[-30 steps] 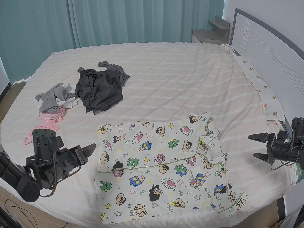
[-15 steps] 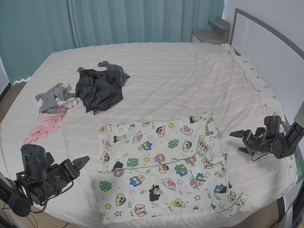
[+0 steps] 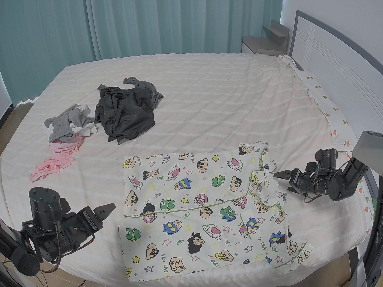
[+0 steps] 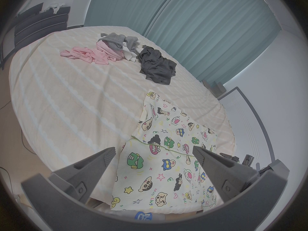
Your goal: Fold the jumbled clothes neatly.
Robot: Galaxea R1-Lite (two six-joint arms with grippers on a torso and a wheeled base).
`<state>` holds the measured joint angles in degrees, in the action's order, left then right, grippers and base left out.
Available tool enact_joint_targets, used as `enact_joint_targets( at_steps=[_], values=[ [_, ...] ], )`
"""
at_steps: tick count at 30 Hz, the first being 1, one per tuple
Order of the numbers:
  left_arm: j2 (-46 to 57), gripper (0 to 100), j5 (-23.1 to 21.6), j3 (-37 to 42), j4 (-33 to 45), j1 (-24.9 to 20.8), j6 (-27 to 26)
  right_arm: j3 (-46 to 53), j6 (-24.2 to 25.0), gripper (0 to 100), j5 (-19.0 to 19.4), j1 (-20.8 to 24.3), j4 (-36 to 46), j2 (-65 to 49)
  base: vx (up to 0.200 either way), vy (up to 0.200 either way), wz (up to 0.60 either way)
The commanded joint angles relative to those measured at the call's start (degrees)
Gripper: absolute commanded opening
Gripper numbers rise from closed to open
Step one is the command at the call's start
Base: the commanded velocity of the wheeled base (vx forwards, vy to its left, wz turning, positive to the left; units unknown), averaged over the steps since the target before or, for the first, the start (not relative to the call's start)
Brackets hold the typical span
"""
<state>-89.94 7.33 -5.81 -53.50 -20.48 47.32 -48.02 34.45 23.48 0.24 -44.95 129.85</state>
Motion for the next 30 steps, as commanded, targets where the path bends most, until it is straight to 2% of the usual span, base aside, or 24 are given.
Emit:
enact_joint_targets(
  at_steps=[1,11,12,19,28,30],
  values=[
    [-1.4,100,0.1,0.0,0.0,-0.1,0.0,-0.4,-0.3,100,0.0,1.4,0.0,0.6,0.000,0.000,0.00],
    [-1.3,100,0.1,0.0,0.0,-0.1,0.0,-2.5,-1.1,100,-0.2,6.4,0.6,-0.7,0.000,0.000,0.00],
    [-1.3,100,0.1,0.0,0.0,-0.1,0.0,-2.7,-1.1,0,-0.3,6.4,0.8,-0.6,0.000,0.000,0.00],
    [-1.4,100,0.0,0.0,0.0,-0.1,0.0,-3.1,-2.8,0,-0.5,4.7,2.1,0.5,0.000,0.000,0.00],
    [-1.1,100,0.1,0.0,-0.1,-0.1,0.0,-1.5,-2.8,0,-0.5,2.9,1.9,0.0,0.000,0.000,0.00],
    [-1.1,100,0.0,0.0,-0.1,-0.1,0.0,-1.2,-2.8,0,-1.5,2.4,1.6,-0.4,0.000,0.000,0.00]
  ],
)
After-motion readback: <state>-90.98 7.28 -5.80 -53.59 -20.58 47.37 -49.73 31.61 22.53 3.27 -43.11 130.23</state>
